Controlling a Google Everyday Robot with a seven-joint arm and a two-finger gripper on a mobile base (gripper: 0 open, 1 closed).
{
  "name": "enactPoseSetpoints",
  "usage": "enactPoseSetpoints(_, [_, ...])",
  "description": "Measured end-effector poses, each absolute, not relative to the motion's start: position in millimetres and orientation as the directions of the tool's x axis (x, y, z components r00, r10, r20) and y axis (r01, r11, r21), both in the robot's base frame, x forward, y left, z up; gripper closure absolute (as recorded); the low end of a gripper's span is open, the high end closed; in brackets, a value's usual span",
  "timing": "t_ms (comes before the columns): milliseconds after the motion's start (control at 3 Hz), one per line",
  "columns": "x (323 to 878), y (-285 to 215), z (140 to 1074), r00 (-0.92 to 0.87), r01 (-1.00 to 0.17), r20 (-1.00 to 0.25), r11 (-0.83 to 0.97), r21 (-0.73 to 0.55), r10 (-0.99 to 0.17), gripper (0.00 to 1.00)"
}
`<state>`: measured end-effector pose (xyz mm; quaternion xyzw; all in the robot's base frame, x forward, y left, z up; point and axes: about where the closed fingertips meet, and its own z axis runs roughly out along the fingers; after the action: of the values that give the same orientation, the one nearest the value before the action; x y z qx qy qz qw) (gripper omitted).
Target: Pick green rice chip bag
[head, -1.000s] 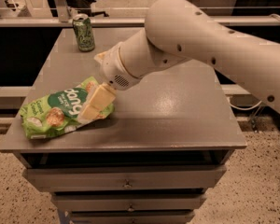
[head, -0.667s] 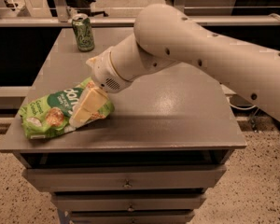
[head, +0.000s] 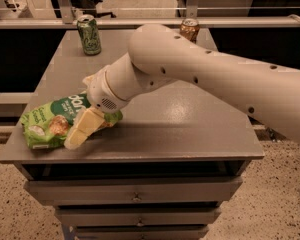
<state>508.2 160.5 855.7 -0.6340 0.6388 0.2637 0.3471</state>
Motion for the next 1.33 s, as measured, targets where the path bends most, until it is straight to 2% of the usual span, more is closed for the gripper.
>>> enactPoseSetpoints(667, [508.2, 163.8, 840.9, 0.029, -0.992, -0.769, 0.079, -0.103, -0.639, 0.40])
enactPoseSetpoints(1333, [515.4, 153.4, 847.1, 0.022, -0.984, -0.768, 0.122, -0.130, -0.640, 0.87])
